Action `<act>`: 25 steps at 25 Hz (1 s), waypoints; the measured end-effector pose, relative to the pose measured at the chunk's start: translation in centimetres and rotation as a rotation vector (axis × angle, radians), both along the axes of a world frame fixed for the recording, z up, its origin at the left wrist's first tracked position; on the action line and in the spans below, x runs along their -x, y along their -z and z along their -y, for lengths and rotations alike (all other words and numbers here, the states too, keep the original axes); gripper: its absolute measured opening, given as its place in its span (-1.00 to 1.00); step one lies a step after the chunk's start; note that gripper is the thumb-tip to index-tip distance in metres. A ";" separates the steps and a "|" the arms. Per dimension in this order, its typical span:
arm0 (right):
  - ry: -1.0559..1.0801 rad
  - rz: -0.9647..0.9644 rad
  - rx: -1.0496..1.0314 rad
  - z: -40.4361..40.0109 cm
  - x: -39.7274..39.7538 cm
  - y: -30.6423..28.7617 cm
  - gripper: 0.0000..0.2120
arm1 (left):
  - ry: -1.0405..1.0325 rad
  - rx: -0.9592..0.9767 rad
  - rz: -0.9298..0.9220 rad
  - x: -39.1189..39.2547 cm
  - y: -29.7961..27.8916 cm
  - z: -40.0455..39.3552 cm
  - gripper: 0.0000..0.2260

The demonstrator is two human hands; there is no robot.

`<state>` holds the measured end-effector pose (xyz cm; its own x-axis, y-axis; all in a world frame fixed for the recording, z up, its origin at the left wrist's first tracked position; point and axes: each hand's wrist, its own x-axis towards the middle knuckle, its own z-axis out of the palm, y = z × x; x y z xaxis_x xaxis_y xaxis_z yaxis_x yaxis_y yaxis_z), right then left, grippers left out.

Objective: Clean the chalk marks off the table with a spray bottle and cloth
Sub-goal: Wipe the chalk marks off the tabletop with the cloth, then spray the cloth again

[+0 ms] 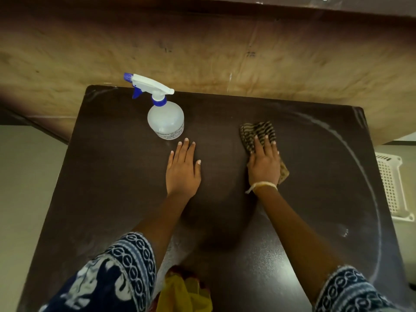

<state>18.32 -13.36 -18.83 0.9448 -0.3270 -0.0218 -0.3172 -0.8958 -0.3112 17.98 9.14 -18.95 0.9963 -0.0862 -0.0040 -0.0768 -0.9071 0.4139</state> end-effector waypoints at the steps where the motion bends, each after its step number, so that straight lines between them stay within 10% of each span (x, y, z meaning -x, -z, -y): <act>1: -0.061 0.027 -0.006 -0.6 1.3 0.0 -0.55 | -0.057 0.115 -0.003 -0.1 -0.7 0.0 -0.56; 5: -0.038 0.024 -0.329 -2.0 2.8 -1.1 -0.63 | -0.562 0.448 0.112 -2.4 -5.5 -0.5 -0.58; 10: 0.650 0.122 -1.560 -1.8 -1.1 -5.2 -0.76 | -0.735 0.562 0.036 -8.1 -9.2 -1.8 -0.33; 14: 0.676 -0.076 -2.182 -4.2 -2.4 -7.0 -0.68 | -0.813 0.604 0.000 -5.9 -9.9 0.2 -0.60; 17: 0.477 -0.186 -2.127 -6.9 -2.3 -7.9 -0.54 | -0.637 1.110 -0.499 -4.5 -9.2 0.4 -0.77; 20: 0.339 -0.402 -2.016 -9.1 -2.5 -8.0 -0.66 | -0.470 1.566 -1.077 -3.3 -9.9 -1.2 -0.45; 25: 0.075 -0.147 -0.914 -12.5 -6.0 -10.4 -0.82 | -0.521 1.724 -0.992 -1.0 -8.3 -5.5 -0.54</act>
